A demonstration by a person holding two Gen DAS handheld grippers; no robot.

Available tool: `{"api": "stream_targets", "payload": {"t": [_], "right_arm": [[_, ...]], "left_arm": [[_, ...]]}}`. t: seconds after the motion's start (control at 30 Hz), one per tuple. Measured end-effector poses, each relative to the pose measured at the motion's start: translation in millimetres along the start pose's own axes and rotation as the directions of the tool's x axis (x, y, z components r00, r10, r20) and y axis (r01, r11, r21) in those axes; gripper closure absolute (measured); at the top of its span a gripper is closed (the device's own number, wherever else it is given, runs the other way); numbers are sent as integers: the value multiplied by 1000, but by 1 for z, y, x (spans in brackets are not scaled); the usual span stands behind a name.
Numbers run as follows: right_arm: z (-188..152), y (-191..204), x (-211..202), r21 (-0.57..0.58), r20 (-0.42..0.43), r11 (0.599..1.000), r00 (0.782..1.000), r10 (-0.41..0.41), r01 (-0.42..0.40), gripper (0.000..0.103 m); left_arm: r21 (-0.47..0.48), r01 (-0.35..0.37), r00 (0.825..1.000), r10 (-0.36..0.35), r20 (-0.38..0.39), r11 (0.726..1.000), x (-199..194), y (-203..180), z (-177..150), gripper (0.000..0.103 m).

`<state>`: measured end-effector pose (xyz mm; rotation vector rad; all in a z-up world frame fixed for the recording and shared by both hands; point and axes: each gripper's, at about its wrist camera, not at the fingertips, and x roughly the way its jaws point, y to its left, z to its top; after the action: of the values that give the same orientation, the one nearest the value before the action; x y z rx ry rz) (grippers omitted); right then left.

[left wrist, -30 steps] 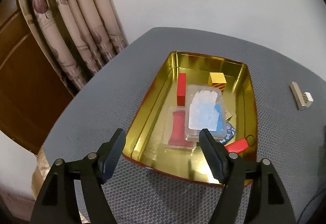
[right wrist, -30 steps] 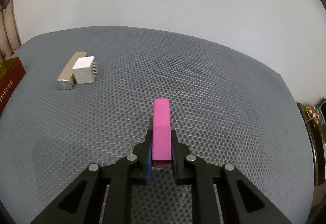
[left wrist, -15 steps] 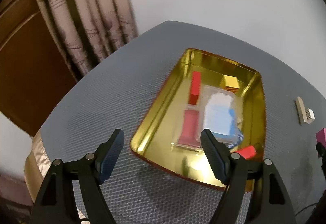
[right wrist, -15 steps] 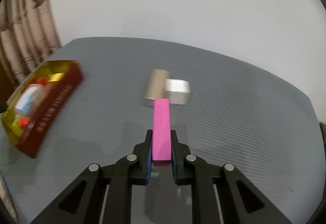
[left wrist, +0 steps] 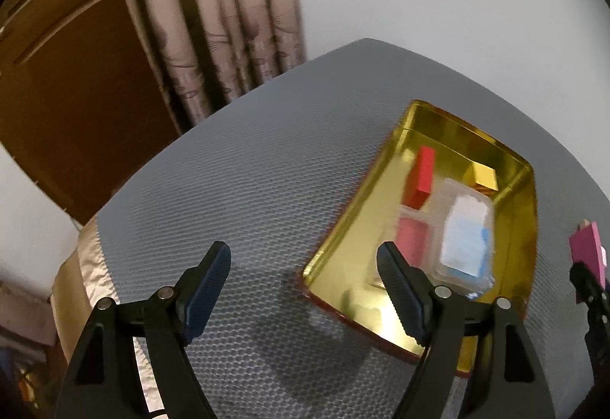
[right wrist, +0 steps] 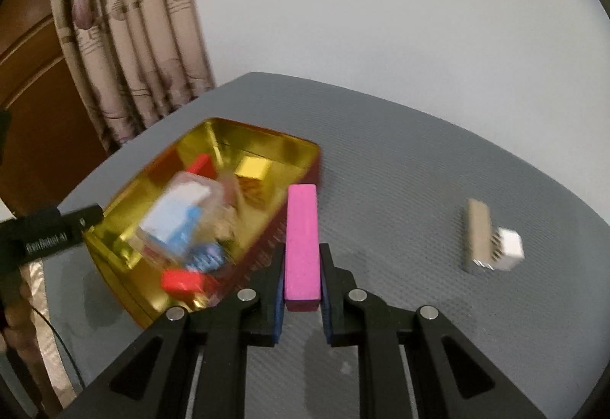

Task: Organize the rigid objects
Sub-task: 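Carry the pink stick into the tin and open the right gripper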

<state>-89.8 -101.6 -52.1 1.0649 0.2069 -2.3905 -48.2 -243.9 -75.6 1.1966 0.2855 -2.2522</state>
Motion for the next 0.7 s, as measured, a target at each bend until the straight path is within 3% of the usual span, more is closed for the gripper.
{"api": "stream_targets", "payload": {"t": [0.33, 0.7], "right_arm": [[38, 57, 59, -63, -44, 998, 999, 26, -29, 88], [46, 57, 97, -79, -90, 997, 996, -3, -4, 88]], "left_arm": [[-101, -51, 998, 47, -41, 994, 13, 20, 5, 26], [-90, -65, 997, 62, -34, 994, 13, 23, 4, 26]]}}
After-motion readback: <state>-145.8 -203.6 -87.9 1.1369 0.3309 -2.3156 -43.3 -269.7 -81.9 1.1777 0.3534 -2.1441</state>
